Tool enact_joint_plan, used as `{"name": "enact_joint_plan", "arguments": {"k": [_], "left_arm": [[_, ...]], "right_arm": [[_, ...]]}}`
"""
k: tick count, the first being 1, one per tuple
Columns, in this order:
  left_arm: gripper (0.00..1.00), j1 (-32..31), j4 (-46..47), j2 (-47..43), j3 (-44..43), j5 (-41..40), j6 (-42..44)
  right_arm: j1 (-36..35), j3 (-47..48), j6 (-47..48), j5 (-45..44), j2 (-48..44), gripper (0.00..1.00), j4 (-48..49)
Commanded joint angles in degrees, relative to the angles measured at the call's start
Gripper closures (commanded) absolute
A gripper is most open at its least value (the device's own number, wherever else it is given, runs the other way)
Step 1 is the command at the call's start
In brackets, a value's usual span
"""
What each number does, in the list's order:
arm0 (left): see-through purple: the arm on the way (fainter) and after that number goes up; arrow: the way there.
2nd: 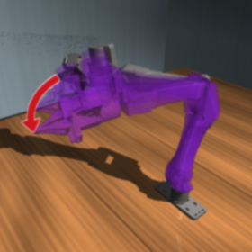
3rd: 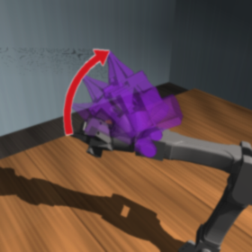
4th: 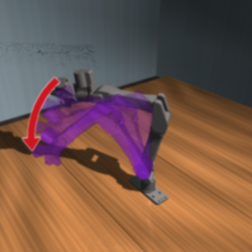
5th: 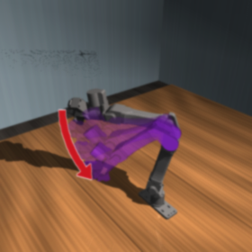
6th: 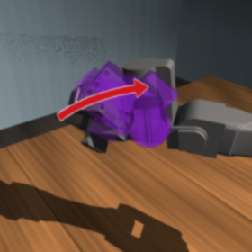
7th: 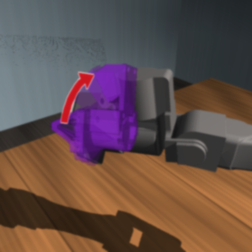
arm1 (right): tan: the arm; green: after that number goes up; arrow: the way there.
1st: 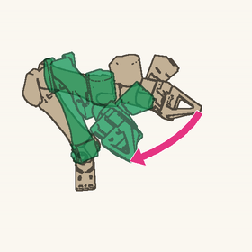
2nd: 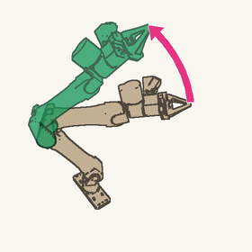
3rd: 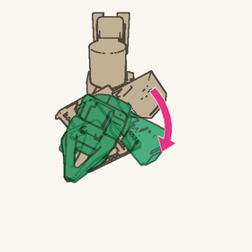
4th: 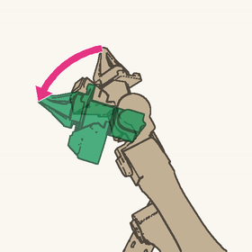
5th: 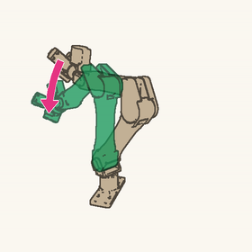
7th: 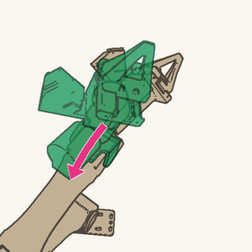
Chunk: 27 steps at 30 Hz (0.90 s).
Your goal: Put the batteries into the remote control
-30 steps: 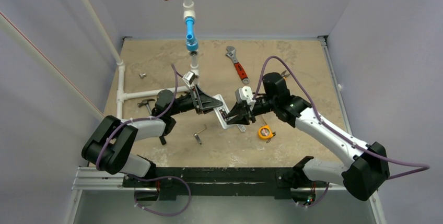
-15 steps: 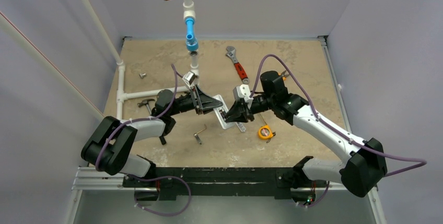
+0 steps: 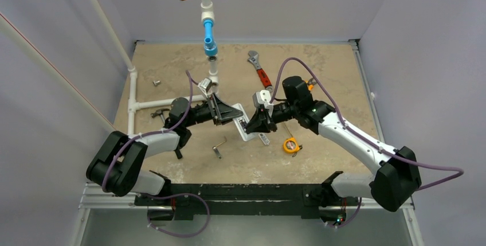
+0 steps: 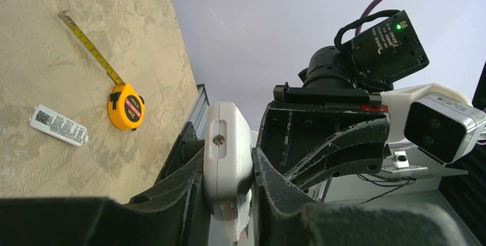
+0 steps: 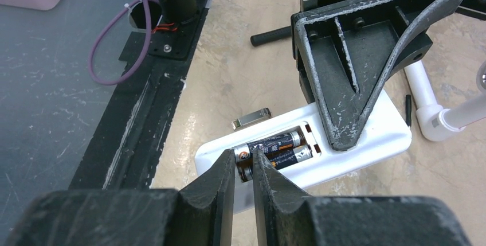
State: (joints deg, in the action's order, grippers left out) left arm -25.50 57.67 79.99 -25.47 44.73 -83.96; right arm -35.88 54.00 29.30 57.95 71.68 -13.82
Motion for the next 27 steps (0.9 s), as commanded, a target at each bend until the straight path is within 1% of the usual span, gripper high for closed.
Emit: {"name": "enact_joint_plan", "arguments": {"k": [1,7,13,18,27], "left_arm": [[1.0,0.1,3.2,-1.1,-0.2,-0.5,0.5],[1.0,0.1,4.3,-0.5,-0.2,-0.9,-0.1],[1.0,0.1,4.3,-0.2,-0.3,-1.0,-0.2],[1.0,0.1,4.1,-0.2,-0.1,-1.1,-0.3],[1.0,0.2,1.2,-1.6,0.3,-2.1,1.1]], "right_arm": [[0.2,3.1,-2.8,-1.6,1.5,0.87,0.6],[-0.8,3.7,-3.6,-3.3,3.5,0.89,-0.1],[-3.4,5.2,-2.6,-9.6,5.7,0.88,-3.0],[-5.4,6.5,-3.8,-14.6,7.3,0.88,-4.1],[-6.0,6.4,-6.0,-22.9,7.5,0.89,-4.6]]}}
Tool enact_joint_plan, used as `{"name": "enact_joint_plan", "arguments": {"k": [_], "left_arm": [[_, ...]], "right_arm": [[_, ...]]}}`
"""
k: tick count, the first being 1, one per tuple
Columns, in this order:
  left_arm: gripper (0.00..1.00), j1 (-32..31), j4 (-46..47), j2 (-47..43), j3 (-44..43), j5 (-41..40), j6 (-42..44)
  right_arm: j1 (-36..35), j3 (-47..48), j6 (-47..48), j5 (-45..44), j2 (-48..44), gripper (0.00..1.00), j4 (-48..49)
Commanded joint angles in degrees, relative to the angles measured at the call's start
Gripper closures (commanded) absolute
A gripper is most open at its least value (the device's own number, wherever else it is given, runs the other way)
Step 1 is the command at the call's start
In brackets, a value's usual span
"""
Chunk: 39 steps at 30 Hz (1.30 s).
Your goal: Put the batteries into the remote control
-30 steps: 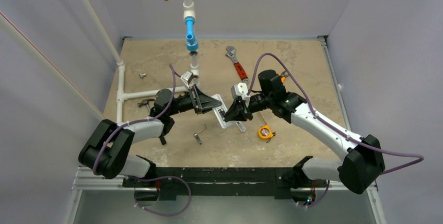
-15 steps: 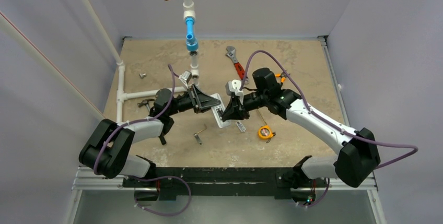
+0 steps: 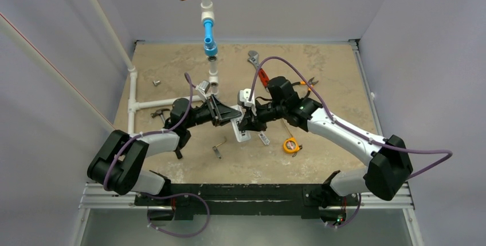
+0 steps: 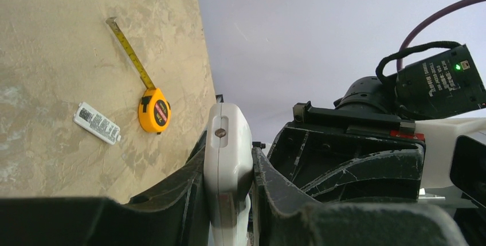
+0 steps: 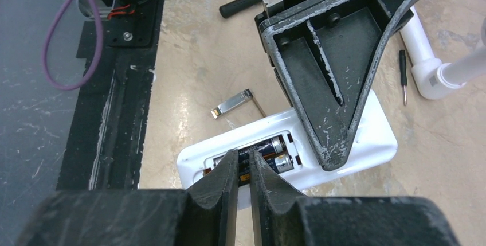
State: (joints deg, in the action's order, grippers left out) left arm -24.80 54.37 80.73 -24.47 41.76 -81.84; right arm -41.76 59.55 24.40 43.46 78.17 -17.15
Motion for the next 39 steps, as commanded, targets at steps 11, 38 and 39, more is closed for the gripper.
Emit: {"name": "enact_joint_plan", "arguments": {"k": [11,38,39], "left_arm": [[1.0,-0.5,-4.6,-5.5,-2.0,-0.4,4.6],[1.0,0.8,-20.7,-15.4,-7.4,-3.3,21.5],[1.0,0.8,-20.4,-15.5,-7.3,-3.2,21.5]], "right_arm": [[-0.6,-1.0,-2.7,-8.0,-3.5,0.9,3.1],[0.5,-7.7,-45.4,-25.3,-10.6,0.38,17.7],[0.5,-8.1,-45.9,-24.0,-10.6,0.38,18.8]]}}
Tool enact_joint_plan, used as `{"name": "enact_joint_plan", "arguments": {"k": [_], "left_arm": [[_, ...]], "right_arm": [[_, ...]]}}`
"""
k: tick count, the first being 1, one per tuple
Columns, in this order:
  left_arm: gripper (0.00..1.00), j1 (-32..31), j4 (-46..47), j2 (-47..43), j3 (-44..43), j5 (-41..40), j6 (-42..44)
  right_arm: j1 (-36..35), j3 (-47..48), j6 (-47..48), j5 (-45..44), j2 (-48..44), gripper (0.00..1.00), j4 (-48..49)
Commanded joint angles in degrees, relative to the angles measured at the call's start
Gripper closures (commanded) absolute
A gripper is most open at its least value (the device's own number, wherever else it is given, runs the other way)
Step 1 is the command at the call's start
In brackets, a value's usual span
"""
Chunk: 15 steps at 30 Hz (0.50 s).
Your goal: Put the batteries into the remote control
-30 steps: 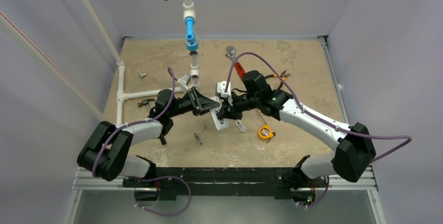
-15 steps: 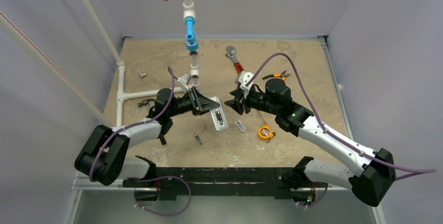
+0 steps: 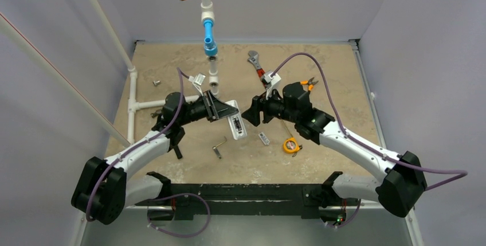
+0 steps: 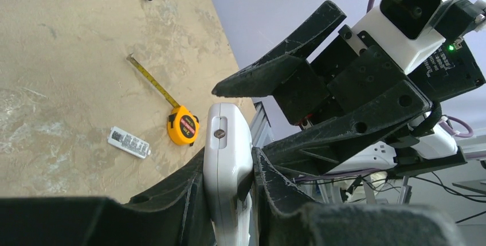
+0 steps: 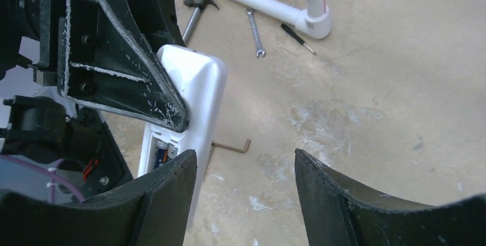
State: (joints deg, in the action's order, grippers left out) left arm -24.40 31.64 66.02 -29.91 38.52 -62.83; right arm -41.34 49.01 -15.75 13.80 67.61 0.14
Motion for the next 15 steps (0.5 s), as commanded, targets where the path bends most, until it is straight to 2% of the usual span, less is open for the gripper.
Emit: {"name": "enact_joint_plan", "arguments": {"k": [1,11,15], "left_arm": [[1.0,0.3,2.5,-0.8,-1.8,0.0,2.6],[1.0,0.4,1.5,-0.9,-2.2,-0.9,3.1],[1.0,0.5,1.1,-0.9,-2.7,-1.0,3.4]], "right_arm": [[0.0,1.8,-6.4,6.8,-0.2,0.38,2.4],[0.2,-0.7,-8.9,11.7,0.6,0.38,6.9],[0.2,-0.5,-9.1,12.0,1.9,0.45,6.8]]}}
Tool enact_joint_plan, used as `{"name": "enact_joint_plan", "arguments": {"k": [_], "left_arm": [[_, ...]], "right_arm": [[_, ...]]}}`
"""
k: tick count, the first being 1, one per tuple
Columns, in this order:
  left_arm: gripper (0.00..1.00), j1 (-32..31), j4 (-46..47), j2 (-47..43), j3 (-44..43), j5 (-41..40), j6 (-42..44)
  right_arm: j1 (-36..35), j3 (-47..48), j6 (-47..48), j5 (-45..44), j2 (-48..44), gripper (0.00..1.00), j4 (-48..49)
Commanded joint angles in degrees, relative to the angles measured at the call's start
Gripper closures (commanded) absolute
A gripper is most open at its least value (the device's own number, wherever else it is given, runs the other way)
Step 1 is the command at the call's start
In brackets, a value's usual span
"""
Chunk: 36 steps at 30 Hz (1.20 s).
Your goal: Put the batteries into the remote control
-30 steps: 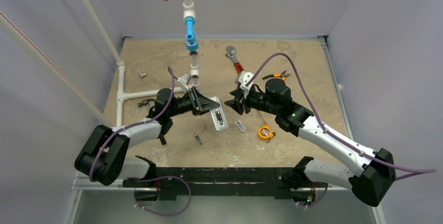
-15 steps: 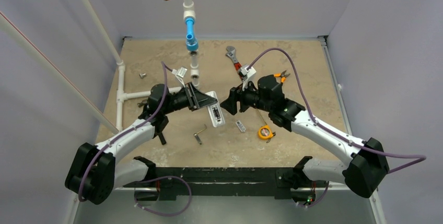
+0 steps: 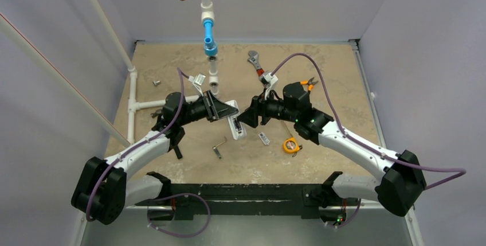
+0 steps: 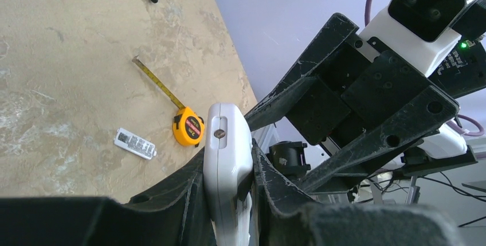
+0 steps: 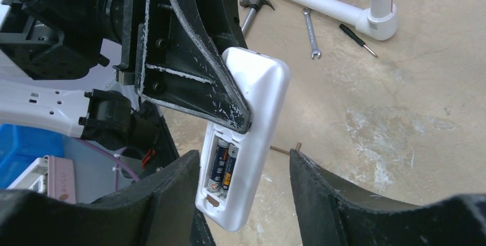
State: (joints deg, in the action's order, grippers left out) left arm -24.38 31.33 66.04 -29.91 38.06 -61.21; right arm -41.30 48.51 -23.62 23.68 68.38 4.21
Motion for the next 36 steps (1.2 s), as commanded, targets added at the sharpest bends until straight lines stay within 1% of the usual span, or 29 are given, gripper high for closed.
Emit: {"name": "enact_joint_plan", "arguments": {"k": [1,4,9,15,18,21,24,28,36], "left_arm": [[1.0,0.4,1.3,-1.0,-2.7,-0.5,1.8],[1.0,0.4,1.3,-0.9,-2.7,-0.5,1.9],[1.0,0.4,1.3,-1.0,-2.7,-0.5,1.9],[1.0,0.4,1.2,-0.9,-2.7,-0.6,1.9],[1.0,0.4,1.2,-1.1,-2.7,-0.6,1.9],[1.0,0.5,1.1,-1.1,-2.7,-0.7,1.9],[1.0,0.5,1.1,-1.2,-2.8,-0.7,1.8],[1.0,0.5,1.0,-1.1,-3.0,-0.7,1.6],[1.0,0.6,0.9,-0.8,-3.2,0.2,1.3]], "right_arm": [[0.1,0.1,-1.2,2.1,1.5,0.47,2.7],[0.2,0.3,-1.5,0.9,2.5,0.52,2.4],[0.2,1.2,-1.8,1.8,4.6,0.53,2.3],[0.3,1.7,-2.1,3.6,6.0,0.62,2.8],[0.2,1.9,-2.0,3.0,6.5,0.71,2.0],[0.2,2.3,-1.3,2.1,6.9,0.86,0.7],[0.2,3.0,-0.3,0.9,7.2,0.96,-0.9],[0.2,3.2,0.4,-0.5,7.2,0.99,-1.7],[0.2,4.7,3.9,-5.1,6.9,1.0,-4.0]]}}
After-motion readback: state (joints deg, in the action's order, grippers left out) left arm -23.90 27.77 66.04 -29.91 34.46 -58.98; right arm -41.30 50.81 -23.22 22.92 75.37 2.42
